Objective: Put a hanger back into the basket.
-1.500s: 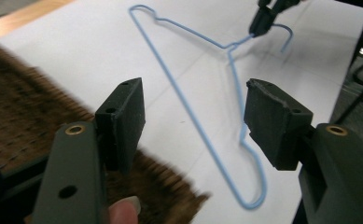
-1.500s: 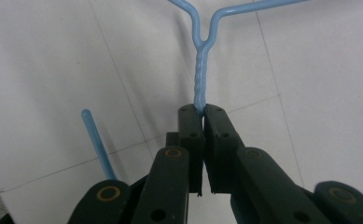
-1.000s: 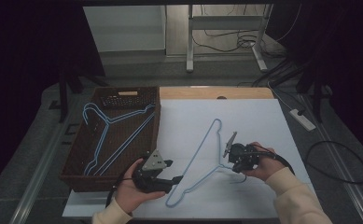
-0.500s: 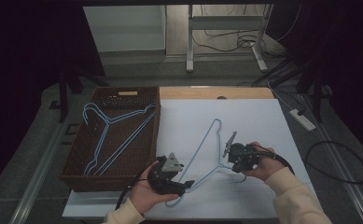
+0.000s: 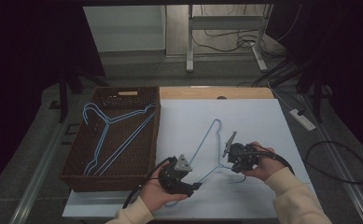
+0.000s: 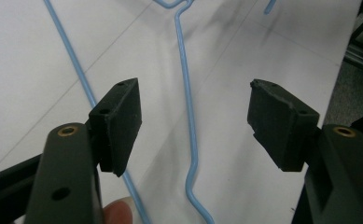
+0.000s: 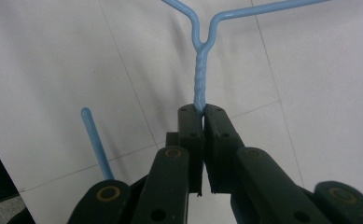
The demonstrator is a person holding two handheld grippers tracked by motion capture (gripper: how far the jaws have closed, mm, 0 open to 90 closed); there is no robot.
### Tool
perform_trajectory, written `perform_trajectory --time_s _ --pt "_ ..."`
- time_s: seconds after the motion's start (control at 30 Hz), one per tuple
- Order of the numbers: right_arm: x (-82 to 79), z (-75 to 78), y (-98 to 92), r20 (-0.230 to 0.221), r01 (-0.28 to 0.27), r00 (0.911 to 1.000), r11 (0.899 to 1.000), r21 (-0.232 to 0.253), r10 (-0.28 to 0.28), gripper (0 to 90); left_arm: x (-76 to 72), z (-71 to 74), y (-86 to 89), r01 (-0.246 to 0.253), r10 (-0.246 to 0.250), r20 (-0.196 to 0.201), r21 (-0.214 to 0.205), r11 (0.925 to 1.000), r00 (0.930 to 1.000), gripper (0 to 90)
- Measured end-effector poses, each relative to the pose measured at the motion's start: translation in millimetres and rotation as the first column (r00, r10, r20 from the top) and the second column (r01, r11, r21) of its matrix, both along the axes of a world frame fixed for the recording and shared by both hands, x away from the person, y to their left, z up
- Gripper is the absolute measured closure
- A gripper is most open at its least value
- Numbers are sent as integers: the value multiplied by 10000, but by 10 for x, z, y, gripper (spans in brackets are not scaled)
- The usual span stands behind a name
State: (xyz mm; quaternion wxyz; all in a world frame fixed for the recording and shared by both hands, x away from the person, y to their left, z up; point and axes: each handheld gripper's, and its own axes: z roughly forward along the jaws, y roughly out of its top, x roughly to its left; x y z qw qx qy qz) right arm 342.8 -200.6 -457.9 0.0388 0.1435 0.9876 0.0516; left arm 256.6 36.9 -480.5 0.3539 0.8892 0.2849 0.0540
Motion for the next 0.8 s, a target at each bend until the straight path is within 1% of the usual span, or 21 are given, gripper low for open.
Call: perform_trajectory --time_s 0.07,0.2,0.23,0.37,0.53,0.6,0.67,0.73,0.8 --pt "-1 -4 0 -3 19 10000 10000 21 -19 865 21 -39 -28 -5 5 -106 -24 10000 9999 351" --pt "-3 -10 2 8 29 10000 10000 43 -29 865 42 -71 -54 8 -9 -171 -28 10000 9999 352" --pt "-3 -12 4 -13 33 10000 10000 77 -33 865 61 -99 -80 12 -12 -256 8 10000 9997 352" --pt "-6 -11 9 -38 28 10000 10000 90 -28 865 84 -143 -124 60 -57 -317 89 9999 9995 353" --pt "-7 -17 19 -51 5 10000 9999 131 -4 864 155 -226 -198 64 -54 -487 212 9998 9988 359" --pt "-8 -12 23 -49 20 10000 9999 157 -19 864 186 -257 -222 125 -116 -624 144 9998 9980 383" --pt "-6 0 28 -34 24 10000 9999 159 -23 864 219 -287 -249 124 -111 -719 177 9998 9973 402" --pt "-10 4 35 -45 28 10000 9998 186 -27 864 243 -311 -277 132 -119 -833 158 9998 9965 448" --pt "-14 7 42 -42 12 10000 9998 218 -11 864 267 -330 -306 191 -166 -910 266 9995 9957 476"
